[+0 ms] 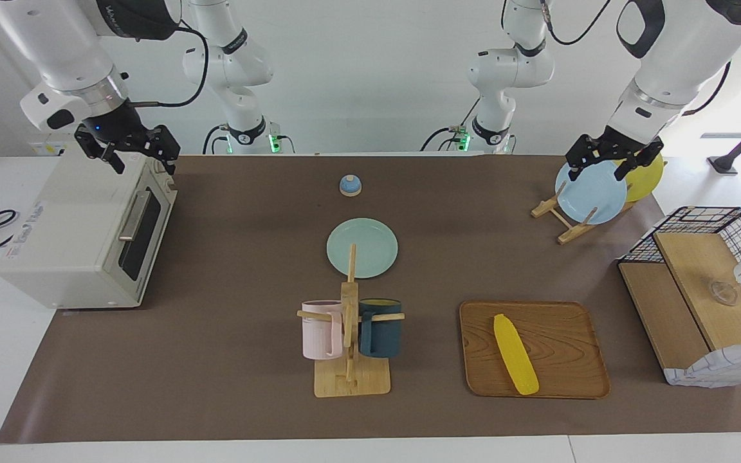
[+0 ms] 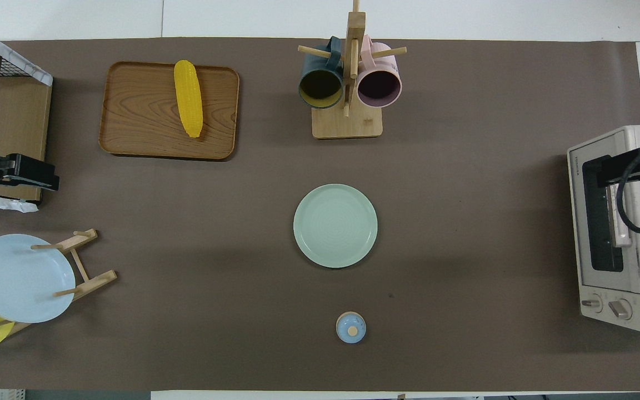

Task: Put corn in oven

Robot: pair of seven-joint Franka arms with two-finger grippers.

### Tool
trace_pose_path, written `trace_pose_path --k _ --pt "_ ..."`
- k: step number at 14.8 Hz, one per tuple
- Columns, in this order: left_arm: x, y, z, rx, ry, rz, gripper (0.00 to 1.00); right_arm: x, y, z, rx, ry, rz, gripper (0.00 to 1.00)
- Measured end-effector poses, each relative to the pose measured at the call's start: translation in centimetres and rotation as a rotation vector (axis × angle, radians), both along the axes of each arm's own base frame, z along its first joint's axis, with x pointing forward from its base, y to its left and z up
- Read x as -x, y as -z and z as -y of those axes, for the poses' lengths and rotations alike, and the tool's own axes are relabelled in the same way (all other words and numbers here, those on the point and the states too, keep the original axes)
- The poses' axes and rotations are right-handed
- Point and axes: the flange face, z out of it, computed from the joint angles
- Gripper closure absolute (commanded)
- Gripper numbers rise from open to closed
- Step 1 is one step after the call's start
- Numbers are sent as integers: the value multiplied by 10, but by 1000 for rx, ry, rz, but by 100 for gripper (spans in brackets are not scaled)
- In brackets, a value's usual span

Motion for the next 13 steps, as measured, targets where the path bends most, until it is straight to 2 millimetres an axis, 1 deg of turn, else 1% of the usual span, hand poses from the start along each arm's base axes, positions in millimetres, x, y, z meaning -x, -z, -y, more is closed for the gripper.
trace_pose_path --k 6,7,8,9,13 --pt "0 0 0 0 0 0 0 0 0 0 1 12 -1 0" --pt "0 0 0 0 0 0 0 0 1 0 1 22 -2 19" --pt "0 0 0 0 0 0 0 -1 2 -1 2 30 1 81" --pt "0 0 0 0 0 0 0 -2 5 -1 3 36 12 100" --pt "0 0 0 0 0 1 0 -2 30 1 7 31 12 100"
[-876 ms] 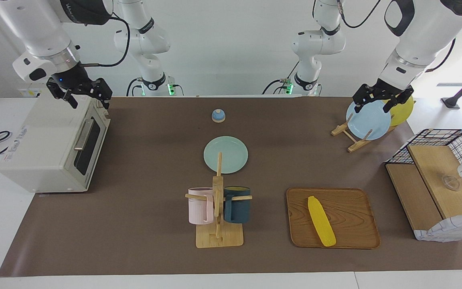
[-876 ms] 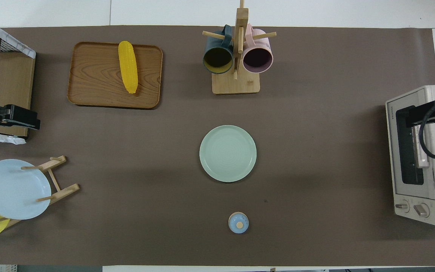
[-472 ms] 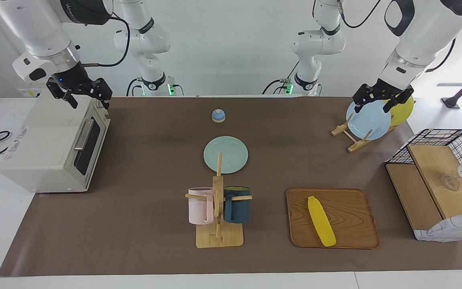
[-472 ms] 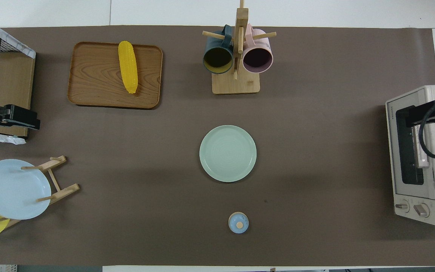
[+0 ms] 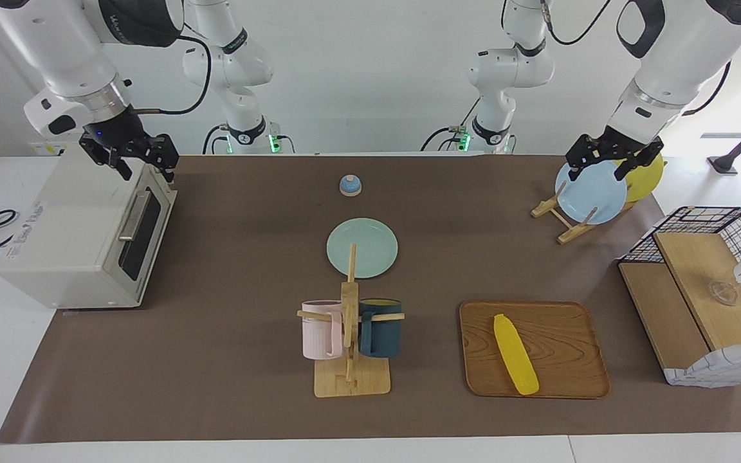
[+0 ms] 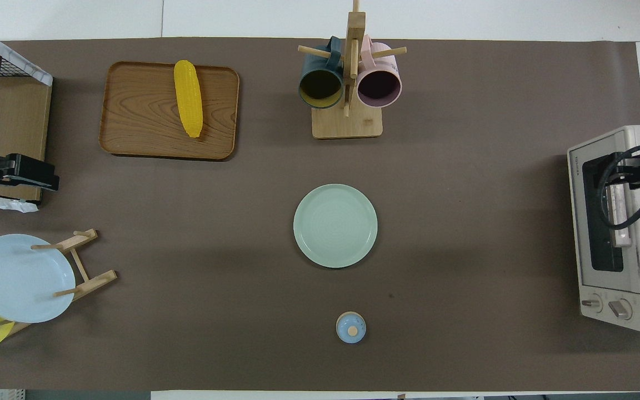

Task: Put corn in oven

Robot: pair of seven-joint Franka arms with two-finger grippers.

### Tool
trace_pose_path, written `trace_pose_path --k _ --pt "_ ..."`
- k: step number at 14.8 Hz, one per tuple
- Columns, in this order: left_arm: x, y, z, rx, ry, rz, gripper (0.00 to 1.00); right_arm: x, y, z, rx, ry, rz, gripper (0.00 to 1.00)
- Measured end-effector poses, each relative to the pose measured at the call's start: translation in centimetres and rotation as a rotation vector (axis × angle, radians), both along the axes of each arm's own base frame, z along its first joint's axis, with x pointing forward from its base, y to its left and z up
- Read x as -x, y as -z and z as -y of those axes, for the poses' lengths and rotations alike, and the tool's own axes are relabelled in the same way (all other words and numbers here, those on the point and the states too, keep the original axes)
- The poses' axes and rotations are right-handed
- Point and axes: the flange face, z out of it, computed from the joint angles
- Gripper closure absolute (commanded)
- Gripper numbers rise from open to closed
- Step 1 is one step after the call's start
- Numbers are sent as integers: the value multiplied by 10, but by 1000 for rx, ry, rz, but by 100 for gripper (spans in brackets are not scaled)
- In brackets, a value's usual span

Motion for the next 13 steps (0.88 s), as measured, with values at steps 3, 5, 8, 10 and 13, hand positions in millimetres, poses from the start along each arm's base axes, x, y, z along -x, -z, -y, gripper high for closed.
trace_pose_path --k 3,5,8,10,13 --pt "0 0 0 0 0 2 0 3 21 8 55 -7 16 100" --pt "-1 -1 1 0 1 6 0 9 39 19 92 -2 36 100" --pt "-2 -1 2 1 3 17 0 19 59 35 108 77 25 100" --pt "-2 -2 3 1 4 22 0 21 68 34 118 136 12 100" --pt "-3 -1 4 2 7 28 0 22 78 36 127 170 -5 100"
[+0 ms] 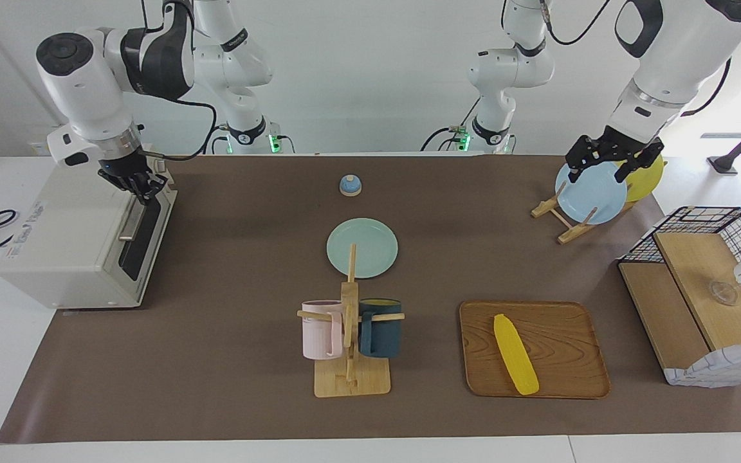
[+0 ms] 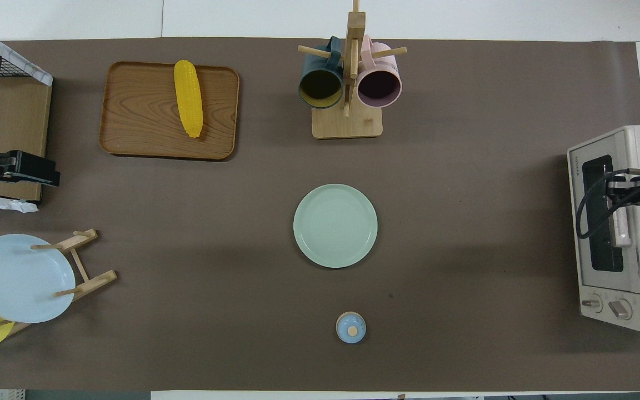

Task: Put corn in oven

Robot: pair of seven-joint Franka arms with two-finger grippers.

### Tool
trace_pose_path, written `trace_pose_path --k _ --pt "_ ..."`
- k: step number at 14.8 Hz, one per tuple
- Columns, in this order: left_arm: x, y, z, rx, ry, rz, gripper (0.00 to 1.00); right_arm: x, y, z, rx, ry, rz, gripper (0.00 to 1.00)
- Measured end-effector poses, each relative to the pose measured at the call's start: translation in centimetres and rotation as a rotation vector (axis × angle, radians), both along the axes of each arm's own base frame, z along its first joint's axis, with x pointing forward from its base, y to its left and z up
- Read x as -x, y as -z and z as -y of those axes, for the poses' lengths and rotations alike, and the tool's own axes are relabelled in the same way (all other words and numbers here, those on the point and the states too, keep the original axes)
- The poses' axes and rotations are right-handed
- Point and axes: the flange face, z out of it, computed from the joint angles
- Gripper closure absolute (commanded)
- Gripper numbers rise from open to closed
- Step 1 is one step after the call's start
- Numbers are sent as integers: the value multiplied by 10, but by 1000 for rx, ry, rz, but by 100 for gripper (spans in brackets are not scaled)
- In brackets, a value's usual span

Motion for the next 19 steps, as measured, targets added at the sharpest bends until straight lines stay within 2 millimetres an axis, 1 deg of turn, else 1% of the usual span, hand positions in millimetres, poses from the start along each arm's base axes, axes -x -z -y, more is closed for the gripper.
trace_pose_path --k 3,8,10,13,16,19 --pt "-5 7 7 1 11 9 0 -1 7 7 1 16 -10 100" --pt "-24 37 37 24 24 13 0 -3 18 29 1 53 -21 100" --pt "-35 52 46 34 13 15 0 -2 23 33 0 59 -27 100" --pt "-51 79 67 53 -3 3 0 -3 29 36 -1 53 -36 100" --pt "-77 107 86 80 -9 -20 0 -3 37 45 -4 47 -41 100" --pt "-104 137 101 88 -16 -20 0 -3 39 47 -5 47 -45 100"
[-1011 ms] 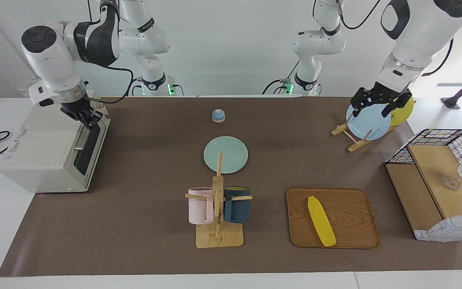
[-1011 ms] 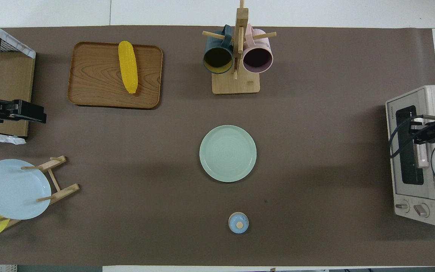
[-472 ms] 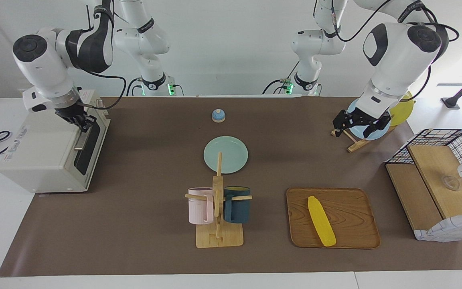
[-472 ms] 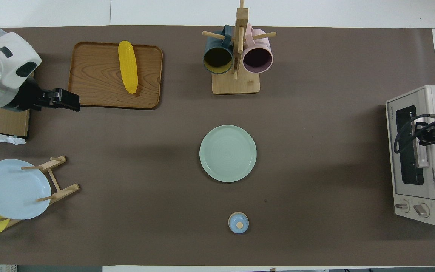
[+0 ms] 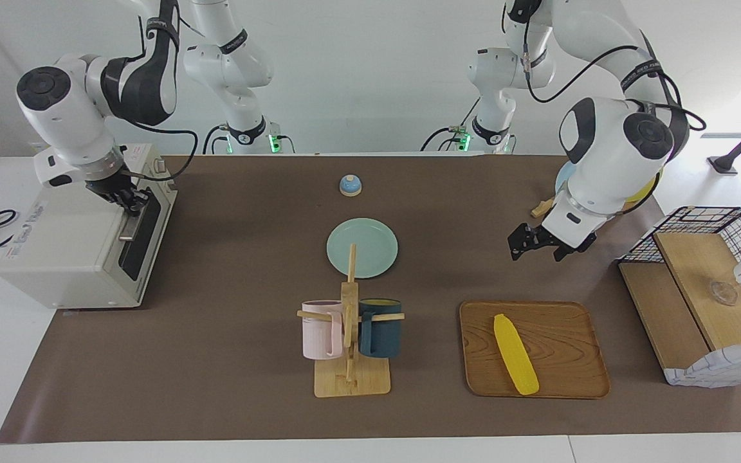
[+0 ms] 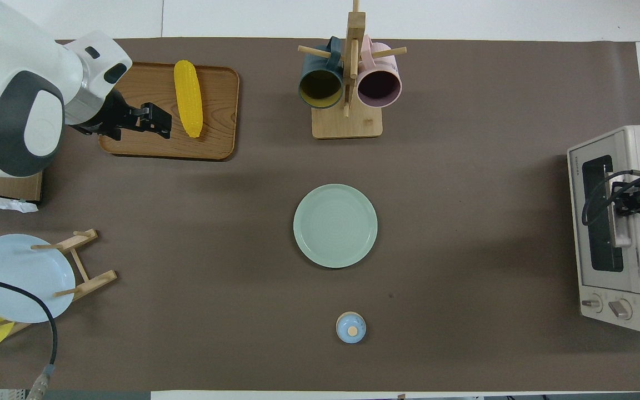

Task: Put corn in oven
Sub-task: 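Reach the left gripper to the yellow corn and grasp it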

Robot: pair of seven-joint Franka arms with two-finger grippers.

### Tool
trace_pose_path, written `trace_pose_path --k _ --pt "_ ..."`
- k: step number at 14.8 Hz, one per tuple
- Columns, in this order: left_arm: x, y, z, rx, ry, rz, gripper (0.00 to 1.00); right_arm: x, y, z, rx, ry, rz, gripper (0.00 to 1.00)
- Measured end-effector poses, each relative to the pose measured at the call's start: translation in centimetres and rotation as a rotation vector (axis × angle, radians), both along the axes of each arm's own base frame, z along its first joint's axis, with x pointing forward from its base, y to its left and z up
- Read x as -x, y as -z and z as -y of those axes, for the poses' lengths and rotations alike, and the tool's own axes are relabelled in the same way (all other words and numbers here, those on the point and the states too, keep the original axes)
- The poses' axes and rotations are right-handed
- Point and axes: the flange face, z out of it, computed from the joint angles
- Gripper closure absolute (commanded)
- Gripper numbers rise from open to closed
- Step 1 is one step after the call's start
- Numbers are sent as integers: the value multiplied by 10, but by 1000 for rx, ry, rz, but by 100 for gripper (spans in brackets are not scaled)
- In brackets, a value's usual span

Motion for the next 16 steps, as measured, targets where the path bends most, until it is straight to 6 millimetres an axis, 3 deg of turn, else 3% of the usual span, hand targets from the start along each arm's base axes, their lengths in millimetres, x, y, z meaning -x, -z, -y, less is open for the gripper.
trace_pose_path --k 6,10,12,16 --pt "-50 53 29 4 -3 -6 0 -1 0 -3 0 -7 0 100" --pt "-78 90 25 -15 -27 9 0 -1 0 -6 0 -12 -1 100" --pt "-86 100 20 -21 -37 30 0 -1 0 -7 -1 -12 0 100" --pt "-90 114 32 -19 -30 50 0 -1 1 -8 -10 -9 -1 100"
